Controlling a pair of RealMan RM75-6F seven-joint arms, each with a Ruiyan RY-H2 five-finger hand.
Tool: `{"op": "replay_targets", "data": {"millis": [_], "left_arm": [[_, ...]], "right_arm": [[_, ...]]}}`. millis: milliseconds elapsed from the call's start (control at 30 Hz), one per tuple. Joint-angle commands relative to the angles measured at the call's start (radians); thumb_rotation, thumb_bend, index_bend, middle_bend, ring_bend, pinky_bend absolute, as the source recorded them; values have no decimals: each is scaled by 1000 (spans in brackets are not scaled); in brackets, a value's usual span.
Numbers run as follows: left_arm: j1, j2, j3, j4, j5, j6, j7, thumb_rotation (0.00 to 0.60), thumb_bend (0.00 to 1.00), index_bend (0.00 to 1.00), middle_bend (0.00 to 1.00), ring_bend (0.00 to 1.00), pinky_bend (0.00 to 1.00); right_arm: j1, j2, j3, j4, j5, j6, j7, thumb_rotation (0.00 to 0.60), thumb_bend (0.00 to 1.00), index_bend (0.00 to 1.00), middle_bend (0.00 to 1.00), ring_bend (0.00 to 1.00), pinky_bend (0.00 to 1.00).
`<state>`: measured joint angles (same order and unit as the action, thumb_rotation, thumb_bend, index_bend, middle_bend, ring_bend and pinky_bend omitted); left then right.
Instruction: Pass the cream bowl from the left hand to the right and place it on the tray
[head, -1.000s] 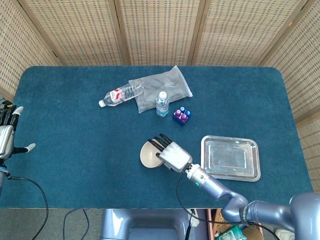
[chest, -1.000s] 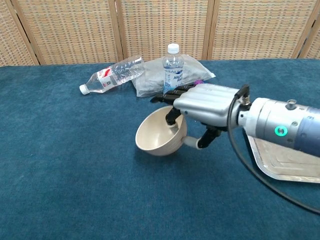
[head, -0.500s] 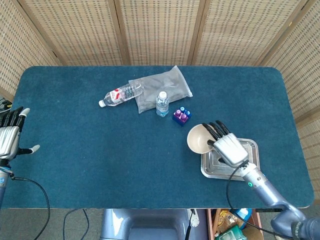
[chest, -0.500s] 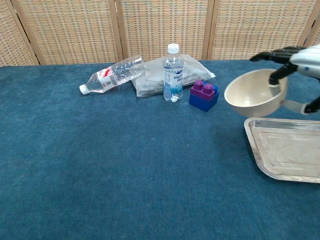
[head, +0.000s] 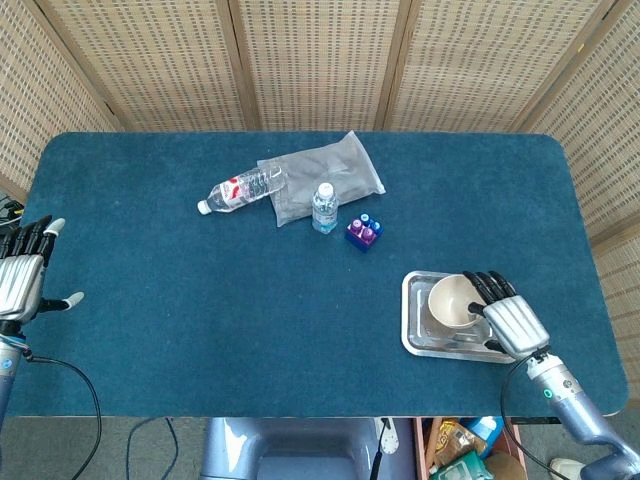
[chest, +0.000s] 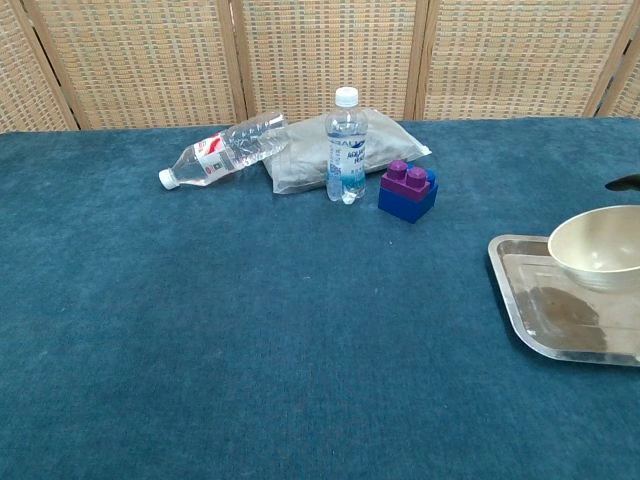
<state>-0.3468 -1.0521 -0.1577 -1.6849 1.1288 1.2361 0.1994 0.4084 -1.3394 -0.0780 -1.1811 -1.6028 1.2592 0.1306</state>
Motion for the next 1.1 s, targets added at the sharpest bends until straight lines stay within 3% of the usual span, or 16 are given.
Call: {"op": "replay_targets", "data": {"millis": [33,233,367,500,767,867,1100], "left_arm": [[0,0,0,0,0,-1,1,600,0,0,0,0,0],[-1,-2,2,-3,1,-5,8,600,0,0,0,0,0],[0,-2,3,-7,3,-3,10,600,0,0,0,0,0],[0,-2,3,-8,2,-5,11,600,0,0,0,0,0],[2,1,3,-11,4,-5,7,600,0,0,0,0,0],[3,2,4,-13,8,-4,5,600,0,0,0,0,0],[34,0,25,-27,60,45,-6,600,0,0,0,0,0]], "right_arm": [[-14,-7,0,26,3,6,24,600,573,656,0,0,0],[-30,-22,-3,66,-2,10,48,600,536,643,0,0,0],[-34,-21,8,54,28,-24,5,600,210,423,0,0,0],[-41,-6,16,21,46,-37,-24,600,79,286,0,0,0],[-75,38,18,-56,35,19,-56,600,41,77,0,0,0],[-88,64,19,-101,28,46,-70,600,18,54,0,0,0],[-179,119,53,-280,36,220,-162,600,0,1,0,0,0]]}}
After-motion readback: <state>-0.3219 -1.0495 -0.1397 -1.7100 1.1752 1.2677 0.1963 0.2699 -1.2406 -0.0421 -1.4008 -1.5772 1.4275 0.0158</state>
